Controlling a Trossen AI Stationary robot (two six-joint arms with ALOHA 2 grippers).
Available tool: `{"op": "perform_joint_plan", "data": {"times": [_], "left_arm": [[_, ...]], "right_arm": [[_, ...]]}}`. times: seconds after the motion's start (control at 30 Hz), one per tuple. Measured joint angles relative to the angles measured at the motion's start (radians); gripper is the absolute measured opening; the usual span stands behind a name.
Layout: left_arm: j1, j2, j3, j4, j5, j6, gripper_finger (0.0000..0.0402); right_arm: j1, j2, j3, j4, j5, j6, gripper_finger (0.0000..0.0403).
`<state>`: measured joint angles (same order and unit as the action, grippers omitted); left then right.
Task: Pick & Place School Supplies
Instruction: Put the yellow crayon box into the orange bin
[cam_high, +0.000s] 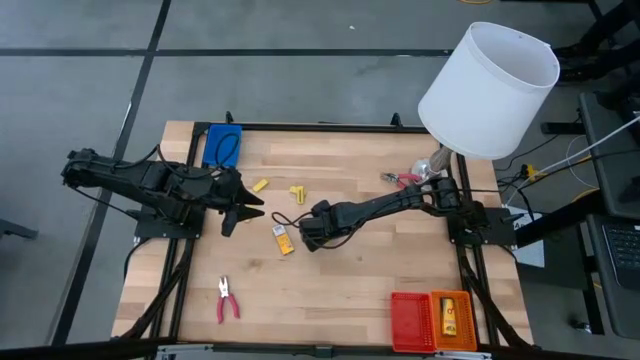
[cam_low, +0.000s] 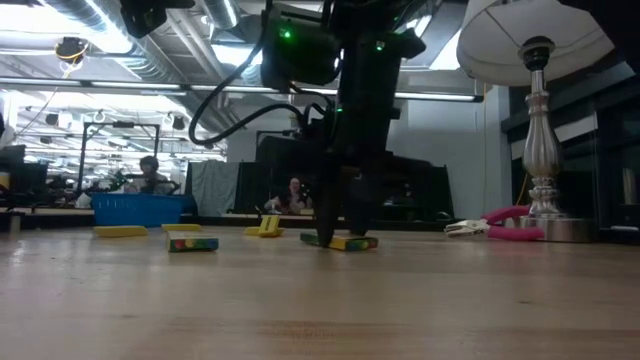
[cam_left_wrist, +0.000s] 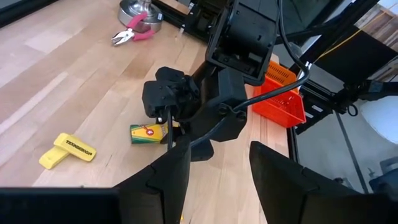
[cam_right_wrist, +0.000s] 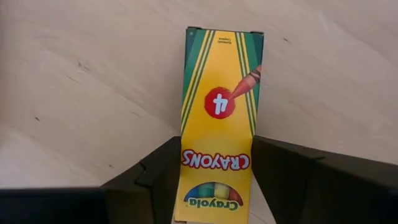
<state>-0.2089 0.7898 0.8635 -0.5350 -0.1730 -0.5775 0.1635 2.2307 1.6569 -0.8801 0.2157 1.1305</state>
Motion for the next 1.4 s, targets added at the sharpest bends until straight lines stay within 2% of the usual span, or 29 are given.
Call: {"op": "perform_joint_plan", "data": {"times": [0.2, 0.47, 0.8, 0.97, 1.17, 1.4], "left_arm": [[0.0, 0.0, 0.0, 0.0, 0.0, 0.011, 0.0163], [0.0, 0.0, 0.0, 0.01, -0.005, 0.058, 0.0164], [-0.001, 0.0, 0.0, 0.037, -0.008, 0.114, 0.0166], [-0.001, 0.0, 0.0, 0.049, -0.008, 0.152, 0.0165], [-0.001, 0.0, -0.006, 0.053, -0.008, 0.166, 0.0166], [-0.001, 0.0, -0.006, 0.065, 0.001, 0.179, 0.0168]], "right_arm": [[0.005, -0.007, 0.0, -0.078, -0.025, -0.001, 0.0184], [0.033, -0.042, -0.005, -0.315, -0.027, -0.013, 0.0178], [0.159, -0.11, -0.005, -0.587, -0.072, 0.043, 0.0184], [0.248, -0.212, -0.004, -0.642, -0.113, 0.192, 0.0185], [0.389, -0.341, -0.003, -0.69, -0.163, 0.46, 0.0185], [0.587, -0.361, -0.004, -0.691, -0.309, 0.741, 0.0185]]}}
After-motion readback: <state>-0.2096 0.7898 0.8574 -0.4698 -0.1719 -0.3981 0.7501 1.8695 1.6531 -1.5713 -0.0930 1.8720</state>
